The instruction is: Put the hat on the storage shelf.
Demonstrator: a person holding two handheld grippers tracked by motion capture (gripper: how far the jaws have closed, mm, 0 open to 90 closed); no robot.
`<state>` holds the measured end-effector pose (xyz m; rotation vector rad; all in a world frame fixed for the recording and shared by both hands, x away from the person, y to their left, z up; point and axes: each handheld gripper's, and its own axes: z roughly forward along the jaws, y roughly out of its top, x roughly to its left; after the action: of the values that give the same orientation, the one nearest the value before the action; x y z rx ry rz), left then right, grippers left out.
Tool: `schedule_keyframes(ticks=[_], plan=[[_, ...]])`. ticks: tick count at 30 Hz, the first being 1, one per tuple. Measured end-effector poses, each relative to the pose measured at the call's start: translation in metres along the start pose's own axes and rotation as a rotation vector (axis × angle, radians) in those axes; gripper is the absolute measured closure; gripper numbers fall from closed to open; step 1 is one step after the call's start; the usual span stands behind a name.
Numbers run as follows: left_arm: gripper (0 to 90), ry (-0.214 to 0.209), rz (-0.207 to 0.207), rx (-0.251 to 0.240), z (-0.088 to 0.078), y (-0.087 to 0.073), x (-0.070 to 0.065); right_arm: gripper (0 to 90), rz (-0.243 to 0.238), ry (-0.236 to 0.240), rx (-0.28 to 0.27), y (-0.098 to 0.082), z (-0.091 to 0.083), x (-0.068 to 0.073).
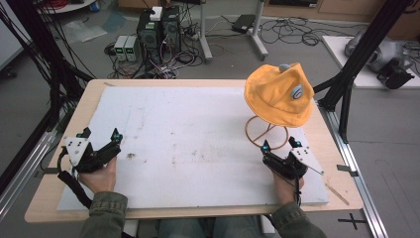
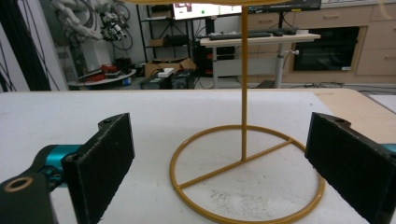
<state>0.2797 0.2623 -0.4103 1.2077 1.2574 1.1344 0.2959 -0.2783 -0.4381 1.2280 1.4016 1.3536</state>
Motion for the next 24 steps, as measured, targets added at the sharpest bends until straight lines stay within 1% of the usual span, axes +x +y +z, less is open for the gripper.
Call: schedule_keyframes(ticks=[1,3,5,9,13,18,19,24], plan=[[13.1,0.002,-0.001,0.009,-0.0011,-0.0026,0.0012,7.8,0.009,-0.002,0.003,0.0000,-0.0006,0.0002],[13.1,0.007,0.004,0.015,-0.0026,-0.0050,0.0026,7.9,0.013,-0.007,-0.001,0.0001,-0.0008,-0.0005],[13.2,0.012,-0.004,0.015,-0.0036,-0.0067,0.0043,7.9,0.015,-0.011,-0.003,0.0001,-0.0006,-0.0003],[13.2,0.011,-0.014,0.023,-0.0032,-0.0096,0.0066,7.9,0.006,-0.012,-0.005,0.0001,-0.0007,-0.0004],[13.1,0.011,-0.020,0.021,-0.0037,-0.0096,0.0066,7.9,0.015,-0.010,-0.006,0.0007,-0.0018,0.0004],[13.1,0.012,-0.027,0.014,-0.0037,-0.0094,0.0070,7.9,0.007,-0.011,-0.013,0.0010,-0.0015,-0.0002],[13.2,0.011,-0.027,0.015,-0.0037,-0.0093,0.0072,7.9,0.012,-0.012,-0.010,0.0010,-0.0015,0.0001],[13.1,0.010,-0.025,0.018,-0.0033,-0.0096,0.0065,7.9,0.005,-0.005,-0.006,0.0009,-0.0013,0.0001]])
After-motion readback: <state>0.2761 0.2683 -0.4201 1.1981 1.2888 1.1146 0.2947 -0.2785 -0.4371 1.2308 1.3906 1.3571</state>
